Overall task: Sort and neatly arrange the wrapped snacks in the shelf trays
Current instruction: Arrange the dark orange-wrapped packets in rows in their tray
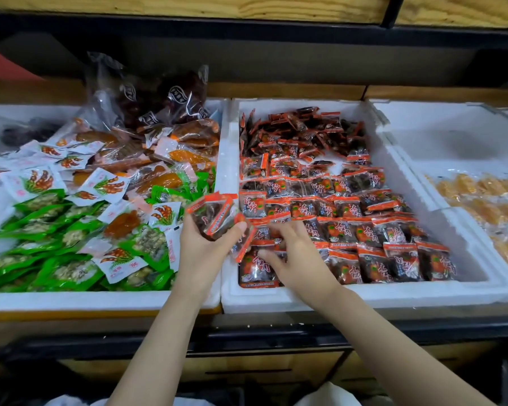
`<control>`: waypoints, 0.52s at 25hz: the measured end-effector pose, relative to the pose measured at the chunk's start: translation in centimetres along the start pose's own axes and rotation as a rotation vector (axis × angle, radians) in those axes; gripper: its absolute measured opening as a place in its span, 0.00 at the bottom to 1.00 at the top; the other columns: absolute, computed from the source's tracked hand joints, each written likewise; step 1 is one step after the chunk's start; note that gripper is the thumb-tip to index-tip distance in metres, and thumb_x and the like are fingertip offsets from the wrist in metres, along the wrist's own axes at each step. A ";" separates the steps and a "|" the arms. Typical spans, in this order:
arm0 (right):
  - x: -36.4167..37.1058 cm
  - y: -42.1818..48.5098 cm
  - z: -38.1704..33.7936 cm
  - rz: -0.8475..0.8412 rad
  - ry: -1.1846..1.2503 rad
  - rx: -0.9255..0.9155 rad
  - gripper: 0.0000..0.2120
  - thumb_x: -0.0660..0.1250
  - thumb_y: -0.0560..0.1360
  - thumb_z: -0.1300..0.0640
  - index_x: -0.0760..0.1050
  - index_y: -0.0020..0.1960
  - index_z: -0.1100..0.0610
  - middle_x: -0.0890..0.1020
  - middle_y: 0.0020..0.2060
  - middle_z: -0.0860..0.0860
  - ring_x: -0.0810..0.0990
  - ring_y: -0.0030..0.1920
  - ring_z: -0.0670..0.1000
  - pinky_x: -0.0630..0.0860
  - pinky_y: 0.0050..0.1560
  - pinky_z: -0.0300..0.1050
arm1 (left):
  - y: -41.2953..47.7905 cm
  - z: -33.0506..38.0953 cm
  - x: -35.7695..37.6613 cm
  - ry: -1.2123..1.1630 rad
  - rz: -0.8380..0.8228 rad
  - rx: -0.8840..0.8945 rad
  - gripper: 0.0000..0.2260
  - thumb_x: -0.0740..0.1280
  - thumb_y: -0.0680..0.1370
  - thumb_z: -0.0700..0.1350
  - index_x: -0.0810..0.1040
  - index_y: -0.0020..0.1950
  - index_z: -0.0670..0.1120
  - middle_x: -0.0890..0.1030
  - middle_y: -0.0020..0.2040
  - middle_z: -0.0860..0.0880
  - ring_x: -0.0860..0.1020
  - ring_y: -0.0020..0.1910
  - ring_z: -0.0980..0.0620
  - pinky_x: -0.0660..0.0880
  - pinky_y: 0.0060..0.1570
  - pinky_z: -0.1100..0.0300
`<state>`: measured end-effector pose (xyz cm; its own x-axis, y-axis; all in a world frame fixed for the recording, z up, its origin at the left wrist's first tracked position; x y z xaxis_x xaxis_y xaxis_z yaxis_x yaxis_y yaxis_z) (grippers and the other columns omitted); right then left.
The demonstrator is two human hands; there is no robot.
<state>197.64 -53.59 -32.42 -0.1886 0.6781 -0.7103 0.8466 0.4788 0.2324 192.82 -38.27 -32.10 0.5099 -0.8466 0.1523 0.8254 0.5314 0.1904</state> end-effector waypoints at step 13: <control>-1.9 -0.8 0.7 0.076 0.797 0.014 0.09 0.64 0.77 0.58 0.73 0.56 0.57 0.82 0.48 0.53 0.81 0.52 0.52 0.77 0.56 0.47 | -1.3 0.3 2.1 -0.100 -0.264 -0.111 0.12 0.68 0.73 0.36 0.72 0.53 0.48 0.83 0.46 0.54 0.83 0.43 0.54 0.79 0.27 0.59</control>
<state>197.70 -55.67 -31.74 -0.4248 0.9053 -0.0030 0.8765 0.4121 0.2489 192.79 -40.70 -31.71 0.2523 -0.9452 0.2071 0.9505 0.2822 0.1300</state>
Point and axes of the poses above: each hand's wrist, its own y-axis towards the middle knuckle, its own x-axis out of the palm, z = x × y, the point moved 8 cm from there along y, towards the middle knuckle
